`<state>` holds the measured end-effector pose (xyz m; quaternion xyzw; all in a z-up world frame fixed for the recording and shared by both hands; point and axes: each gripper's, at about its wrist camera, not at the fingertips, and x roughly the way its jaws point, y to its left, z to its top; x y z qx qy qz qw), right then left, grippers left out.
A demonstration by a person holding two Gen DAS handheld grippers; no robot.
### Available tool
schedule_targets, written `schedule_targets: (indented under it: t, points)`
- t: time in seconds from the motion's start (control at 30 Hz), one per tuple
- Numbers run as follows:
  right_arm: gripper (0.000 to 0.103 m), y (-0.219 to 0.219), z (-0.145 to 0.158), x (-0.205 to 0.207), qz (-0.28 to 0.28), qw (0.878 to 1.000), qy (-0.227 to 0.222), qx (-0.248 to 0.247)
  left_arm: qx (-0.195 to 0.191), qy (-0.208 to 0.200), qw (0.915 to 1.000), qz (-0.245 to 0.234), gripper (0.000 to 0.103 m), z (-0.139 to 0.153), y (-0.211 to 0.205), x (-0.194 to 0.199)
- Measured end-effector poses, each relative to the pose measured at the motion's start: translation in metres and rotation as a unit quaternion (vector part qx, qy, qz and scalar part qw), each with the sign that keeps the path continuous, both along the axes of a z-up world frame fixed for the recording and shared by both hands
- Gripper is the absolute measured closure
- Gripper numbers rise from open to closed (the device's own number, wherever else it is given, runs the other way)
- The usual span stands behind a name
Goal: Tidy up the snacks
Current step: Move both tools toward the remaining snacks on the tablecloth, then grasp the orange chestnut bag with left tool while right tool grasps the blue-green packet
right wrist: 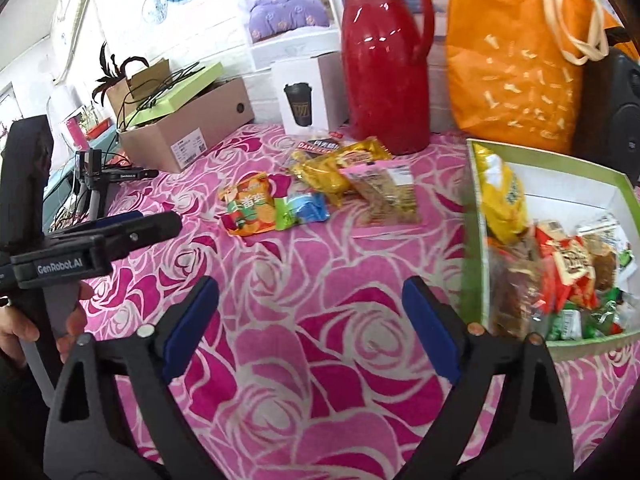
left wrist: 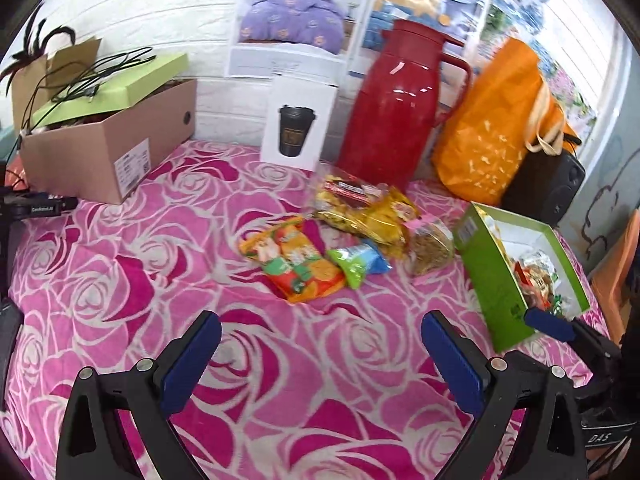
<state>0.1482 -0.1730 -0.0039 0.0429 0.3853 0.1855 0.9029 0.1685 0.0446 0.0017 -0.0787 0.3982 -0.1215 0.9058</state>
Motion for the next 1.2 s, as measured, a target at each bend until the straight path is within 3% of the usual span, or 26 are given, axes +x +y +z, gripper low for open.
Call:
schedule_targets:
  t: [0.13,0.47,0.8,0.87,0.93,1.03,1.17,1.2]
  points:
    - [0.022,0.013,-0.012,0.027,0.006,1.0,0.022,0.007,-0.014,0.007,0.9999,0.006,0.001,-0.006,0.017,0.017]
    - [0.024,0.033,-0.034,0.082,0.015,0.999,0.035,0.015,-0.03,0.032,0.9989,0.018,0.002,-0.028,0.033,0.06]
    - [0.025,0.052,-0.059,0.125,0.019,0.999,0.042,0.003,-0.029,0.043,0.9987,0.003,0.003,-0.038,0.022,0.103]
    - [0.043,0.053,-0.064,0.128,0.02,0.999,0.05,-0.001,-0.029,0.047,0.9985,-0.002,0.004,-0.041,0.018,0.108]
    - [0.047,0.052,-0.068,0.128,0.018,0.998,0.053,-0.005,-0.027,0.054,0.9982,-0.005,0.005,-0.046,0.015,0.112]
    - [0.063,0.048,-0.065,0.12,0.02,0.999,0.047,-0.007,-0.025,0.062,0.9977,-0.009,0.007,-0.052,0.01,0.117]
    - [0.064,0.043,-0.062,0.105,0.02,0.999,0.045,-0.02,-0.015,0.075,0.997,-0.015,0.013,-0.062,0.0,0.123]
    - [0.069,0.041,-0.061,0.098,0.02,0.999,0.042,-0.024,-0.01,0.077,0.9968,-0.015,0.014,-0.064,-0.002,0.123]
